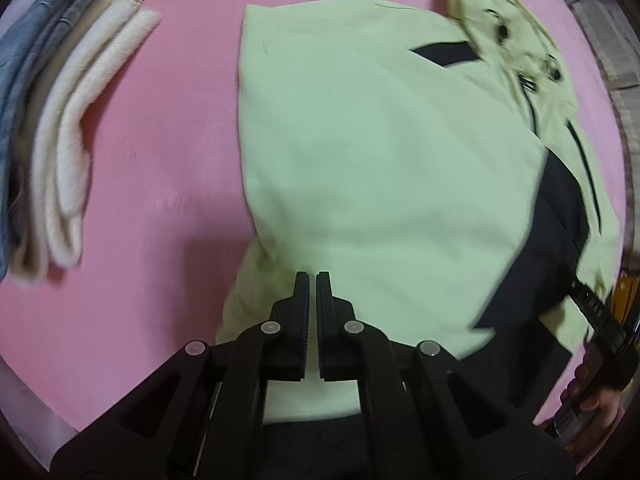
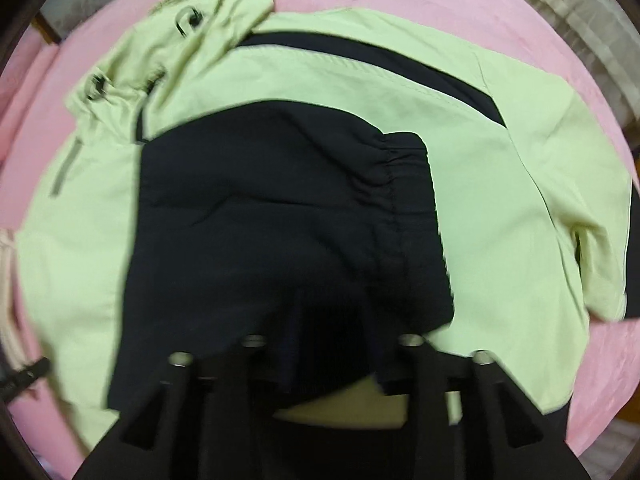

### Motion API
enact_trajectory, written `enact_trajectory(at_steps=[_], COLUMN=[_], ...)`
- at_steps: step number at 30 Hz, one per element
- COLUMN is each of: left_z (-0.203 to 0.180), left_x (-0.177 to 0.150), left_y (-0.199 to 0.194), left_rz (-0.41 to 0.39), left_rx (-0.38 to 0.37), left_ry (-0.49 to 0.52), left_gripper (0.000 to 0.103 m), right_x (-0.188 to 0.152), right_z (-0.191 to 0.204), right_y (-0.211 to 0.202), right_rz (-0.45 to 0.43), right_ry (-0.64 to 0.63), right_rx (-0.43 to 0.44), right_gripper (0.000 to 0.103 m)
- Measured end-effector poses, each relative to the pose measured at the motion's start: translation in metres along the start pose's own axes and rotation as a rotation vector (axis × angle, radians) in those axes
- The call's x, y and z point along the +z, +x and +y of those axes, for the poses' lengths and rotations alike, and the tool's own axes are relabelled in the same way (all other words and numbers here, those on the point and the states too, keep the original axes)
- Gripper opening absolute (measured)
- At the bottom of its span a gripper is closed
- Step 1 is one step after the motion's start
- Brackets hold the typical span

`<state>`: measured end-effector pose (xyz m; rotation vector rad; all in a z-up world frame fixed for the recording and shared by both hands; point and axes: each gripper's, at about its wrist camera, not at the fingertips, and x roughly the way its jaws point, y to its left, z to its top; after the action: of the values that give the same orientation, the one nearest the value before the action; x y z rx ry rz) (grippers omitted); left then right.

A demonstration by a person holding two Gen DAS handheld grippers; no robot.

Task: Fold large clothes
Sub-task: 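Grasp the other black sleeve cuff with the right gripper and lift it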

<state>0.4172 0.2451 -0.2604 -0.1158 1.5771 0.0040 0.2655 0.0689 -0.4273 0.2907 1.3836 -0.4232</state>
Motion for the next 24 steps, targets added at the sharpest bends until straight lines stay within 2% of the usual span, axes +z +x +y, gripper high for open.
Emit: enact_trajectory(at_steps=[1, 3, 4, 5, 7, 12, 14, 17, 22, 24], left_z=[0.000, -0.002, -0.004, -0.007, -0.010, -0.021, -0.019, -0.022, -0.037, -0.048], left_x=[-0.006, -0.022, -0.032, -0.048, -0.071, -0.143, -0.165, -0.183, -0.208, -0.214], left_y=[-0.004, -0.017, -0.026, -0.034, -0.047, -0.045, -0.048, -0.044, -0.040, -0.038], left_rz=[0.009, 0.034, 0.036, 0.020, -0.016, -0.026, -0.014, -0.012, -0.036, -0.025], left_rx=[-0.014, -0.032, -0.037, -0.035, -0.031, -0.002, -0.005, 0.008, 0.032, 0.008], left_ry=[0.006, 0.020, 0.024, 0.028, 0.046, 0.081, 0.087, 0.103, 0.156, 0.198], left_gripper=[0.006, 0.032, 0.063, 0.079, 0.080, 0.080, 0.076, 0.075, 0.075, 0.075], right_x=[-0.006, -0.021, -0.030, -0.035, -0.060, -0.125, -0.153, -0.194, -0.247, -0.272], right_z=[-0.003, -0.008, -0.012, -0.018, -0.031, -0.089, -0.118, -0.172, -0.201, -0.222], right_y=[-0.009, -0.028, -0.036, -0.043, -0.055, -0.083, -0.092, -0.107, -0.111, -0.120], right_rz=[-0.008, -0.022, -0.027, -0.023, 0.008, 0.038, 0.049, 0.075, 0.061, 0.058], right_ry=[0.020, 0.056, 0.075, 0.098, 0.142, 0.239, 0.263, 0.293, 0.330, 0.357], right_rx=[0.016, 0.053, 0.066, 0.076, 0.106, 0.100, 0.083, 0.059, 0.053, 0.039], right_gripper=[0.052, 0.076, 0.079, 0.082, 0.082, 0.083, 0.083, 0.083, 0.083, 0.083])
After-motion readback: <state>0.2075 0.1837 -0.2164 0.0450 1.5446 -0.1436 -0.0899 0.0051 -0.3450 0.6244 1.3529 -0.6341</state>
